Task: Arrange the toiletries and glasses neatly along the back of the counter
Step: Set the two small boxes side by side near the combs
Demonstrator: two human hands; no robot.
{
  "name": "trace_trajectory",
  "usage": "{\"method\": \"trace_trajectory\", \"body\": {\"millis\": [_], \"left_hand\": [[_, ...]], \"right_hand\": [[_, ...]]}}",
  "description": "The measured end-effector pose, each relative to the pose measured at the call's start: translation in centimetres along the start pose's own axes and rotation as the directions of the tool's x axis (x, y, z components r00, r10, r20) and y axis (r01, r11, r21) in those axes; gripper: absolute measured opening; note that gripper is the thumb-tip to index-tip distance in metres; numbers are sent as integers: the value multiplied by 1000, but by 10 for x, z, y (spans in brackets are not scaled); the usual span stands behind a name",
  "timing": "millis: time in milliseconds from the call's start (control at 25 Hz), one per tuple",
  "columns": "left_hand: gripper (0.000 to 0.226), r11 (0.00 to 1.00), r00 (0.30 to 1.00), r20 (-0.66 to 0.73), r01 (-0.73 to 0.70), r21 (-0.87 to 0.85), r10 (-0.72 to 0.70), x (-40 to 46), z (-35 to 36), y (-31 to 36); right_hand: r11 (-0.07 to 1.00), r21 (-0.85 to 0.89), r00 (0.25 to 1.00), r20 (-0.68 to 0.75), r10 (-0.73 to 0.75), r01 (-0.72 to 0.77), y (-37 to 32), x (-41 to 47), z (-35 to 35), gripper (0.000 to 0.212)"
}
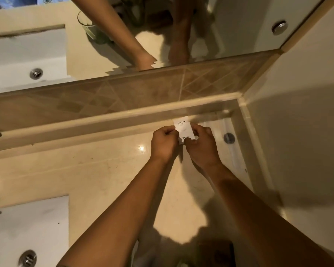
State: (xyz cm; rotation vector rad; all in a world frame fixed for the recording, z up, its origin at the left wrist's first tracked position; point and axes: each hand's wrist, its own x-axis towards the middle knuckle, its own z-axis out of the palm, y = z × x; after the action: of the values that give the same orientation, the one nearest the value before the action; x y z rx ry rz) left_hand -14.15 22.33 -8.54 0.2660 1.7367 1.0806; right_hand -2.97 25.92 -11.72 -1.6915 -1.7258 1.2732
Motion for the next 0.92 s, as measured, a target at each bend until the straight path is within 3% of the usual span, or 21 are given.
{"method": "trace_trajectory", "body": {"millis": [400,560,680,760,840,920], "left_hand": [[31,1000,1000,2,11,6,-11,4,-1,6],[20,974,986,-116,-93,207,118,-7,-7,4],[18,956,979,-129,-117,269,156,-33,-17,-5],[19,947,988,-41,-127,296,146,-59,-17,-12],[21,913,983,159,-151,380,97,-92,-10,-25],[20,869,900,435,-193,455,-27,-126,2,-37]], "right_hand": [[997,52,998,24,57,-58,-2,5,9,52],[996,-3,996,24,86,-86,3,-11,-10,60],[988,76,991,31,131,-133,14,-54,-43,48],[974,143,985,10,173,-173,19,-90,-68,41],[978,116,983,-40,179,-174,27,-133,-93,38],[988,23,985,-76,156,-155,42,-178,-115,33]]}}
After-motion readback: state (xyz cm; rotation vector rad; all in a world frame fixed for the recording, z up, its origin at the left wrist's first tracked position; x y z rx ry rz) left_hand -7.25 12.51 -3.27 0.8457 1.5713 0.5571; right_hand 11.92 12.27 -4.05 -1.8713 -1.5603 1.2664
